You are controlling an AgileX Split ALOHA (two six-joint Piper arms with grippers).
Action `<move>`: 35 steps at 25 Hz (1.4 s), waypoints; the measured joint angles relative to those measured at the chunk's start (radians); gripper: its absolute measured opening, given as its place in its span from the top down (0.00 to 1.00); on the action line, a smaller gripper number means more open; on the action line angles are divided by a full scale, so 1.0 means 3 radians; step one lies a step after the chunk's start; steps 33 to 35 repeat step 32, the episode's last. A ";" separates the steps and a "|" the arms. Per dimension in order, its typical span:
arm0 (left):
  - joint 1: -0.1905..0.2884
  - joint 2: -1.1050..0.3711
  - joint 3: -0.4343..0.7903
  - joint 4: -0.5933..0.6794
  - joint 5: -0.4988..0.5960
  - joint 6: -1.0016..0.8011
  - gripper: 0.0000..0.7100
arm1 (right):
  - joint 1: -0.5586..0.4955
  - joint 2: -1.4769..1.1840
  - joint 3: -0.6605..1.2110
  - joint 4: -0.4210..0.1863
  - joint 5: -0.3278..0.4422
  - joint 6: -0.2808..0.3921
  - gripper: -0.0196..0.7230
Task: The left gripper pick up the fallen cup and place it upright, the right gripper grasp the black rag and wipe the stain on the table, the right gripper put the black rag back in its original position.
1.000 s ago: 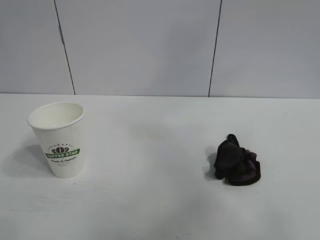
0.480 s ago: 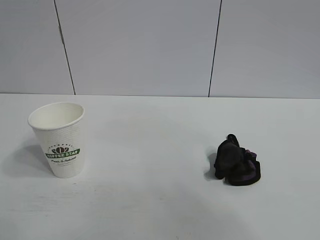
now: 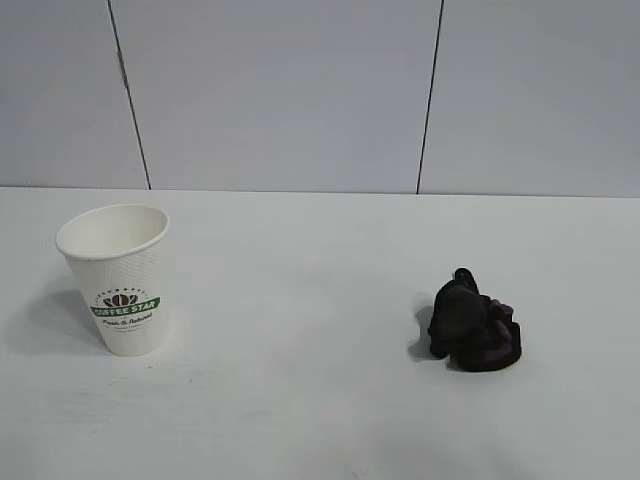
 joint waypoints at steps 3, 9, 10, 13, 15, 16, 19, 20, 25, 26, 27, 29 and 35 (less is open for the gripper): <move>0.0000 0.0000 0.0000 0.0000 0.0000 0.0000 0.06 | -0.0009 -0.0123 0.0276 -0.0169 -0.0111 0.0003 0.29; 0.0000 0.0000 0.0000 0.0000 0.0000 0.0000 0.06 | -0.0325 -0.0141 0.0587 -0.0377 -0.0305 0.0003 0.29; 0.0000 0.0000 0.0000 0.0000 0.0000 0.0000 0.06 | -0.0394 -0.0141 0.0607 -0.0377 -0.0317 0.0000 0.29; 0.0000 0.0000 0.0000 0.0000 0.0000 0.0000 0.06 | -0.0575 -0.0141 0.0623 -0.0386 -0.0322 -0.0003 0.29; 0.0000 0.0000 0.0000 0.0000 0.0000 0.0000 0.06 | -0.0705 -0.0141 0.0656 -0.0428 -0.0316 -0.0010 0.29; 0.0000 0.0000 0.0000 0.0000 0.0000 0.0000 0.06 | -0.0762 -0.0141 0.0670 -0.0450 -0.0305 -0.0021 0.29; 0.0000 0.0000 0.0000 0.0000 0.0000 0.0000 0.06 | -0.0798 -0.0141 0.0686 -0.0456 -0.0298 -0.0028 0.29; 0.0000 0.0000 0.0000 0.0000 0.0000 0.0000 0.06 | -0.0789 -0.0141 0.0686 -0.0461 -0.0298 -0.0028 0.29; 0.0000 0.0000 0.0000 0.0000 0.0000 0.0000 0.06 | -0.0778 -0.0141 0.0686 -0.0461 -0.0298 -0.0030 0.29; 0.0000 0.0000 0.0000 0.0000 0.0000 0.0000 0.06 | -0.0778 -0.0141 0.0686 -0.0461 -0.0298 -0.0030 0.29; 0.0000 0.0000 0.0000 0.0000 0.0000 0.0000 0.06 | -0.0778 -0.0141 0.0686 -0.0461 -0.0298 -0.0030 0.29; 0.0000 0.0000 0.0000 0.0000 0.0000 0.0000 0.06 | -0.0778 -0.0141 0.0686 -0.0461 -0.0298 -0.0030 0.29; 0.0000 0.0000 0.0000 0.0000 0.0000 0.0000 0.06 | -0.0778 -0.0141 0.0686 -0.0461 -0.0298 -0.0030 0.29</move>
